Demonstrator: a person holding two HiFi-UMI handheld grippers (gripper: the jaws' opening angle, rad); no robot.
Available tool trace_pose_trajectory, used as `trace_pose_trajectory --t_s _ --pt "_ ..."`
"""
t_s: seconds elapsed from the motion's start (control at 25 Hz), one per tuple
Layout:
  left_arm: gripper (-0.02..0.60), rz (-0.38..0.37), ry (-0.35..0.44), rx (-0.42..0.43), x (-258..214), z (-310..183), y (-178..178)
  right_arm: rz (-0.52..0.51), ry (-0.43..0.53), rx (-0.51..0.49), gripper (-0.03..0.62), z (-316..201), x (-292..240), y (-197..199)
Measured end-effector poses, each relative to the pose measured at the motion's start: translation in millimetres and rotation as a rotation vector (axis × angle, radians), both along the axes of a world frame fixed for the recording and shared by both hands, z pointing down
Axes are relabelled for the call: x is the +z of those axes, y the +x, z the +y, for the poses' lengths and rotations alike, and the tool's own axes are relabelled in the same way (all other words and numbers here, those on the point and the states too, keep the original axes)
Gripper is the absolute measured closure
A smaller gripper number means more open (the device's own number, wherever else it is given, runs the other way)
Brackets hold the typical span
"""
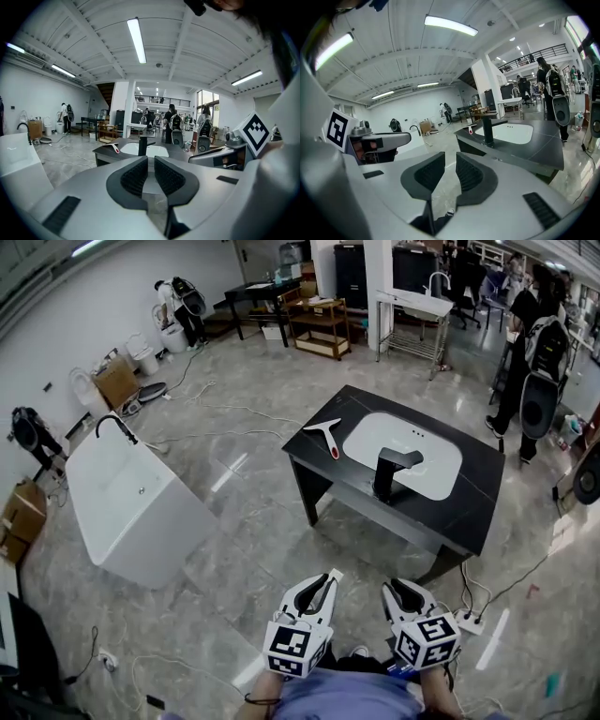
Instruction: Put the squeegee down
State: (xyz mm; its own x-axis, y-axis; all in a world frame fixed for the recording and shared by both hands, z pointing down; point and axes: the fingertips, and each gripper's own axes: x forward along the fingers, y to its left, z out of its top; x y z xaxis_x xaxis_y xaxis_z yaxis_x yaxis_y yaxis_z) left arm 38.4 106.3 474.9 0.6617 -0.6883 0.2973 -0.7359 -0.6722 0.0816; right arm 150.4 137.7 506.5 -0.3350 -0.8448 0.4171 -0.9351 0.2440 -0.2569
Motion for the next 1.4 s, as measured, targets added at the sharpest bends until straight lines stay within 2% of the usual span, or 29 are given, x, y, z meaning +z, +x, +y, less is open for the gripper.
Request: trace_pose_trajectory --t_s 0.4,0.72,1.12,1.4 --pt "0.54 -0.037 -0.005 -0.022 6 52 -4 -0.024 0.011 -0.089 0.508 33 4 -16" --pt "0.522 -0.058 0.006 -0.028 5 65 -10 -0.016 0.024 -0.135 0.508 41 1 -29" --pt "0.522 -0.049 0.014 -0.044 4 64 -15 0.015 0.032 -0.14 0.516 36 0 -28" --pt "0.522 -0.026 0.033 -0.037 -2 61 -12 0.048 0.043 -0.108 0.516 32 -6 -12"
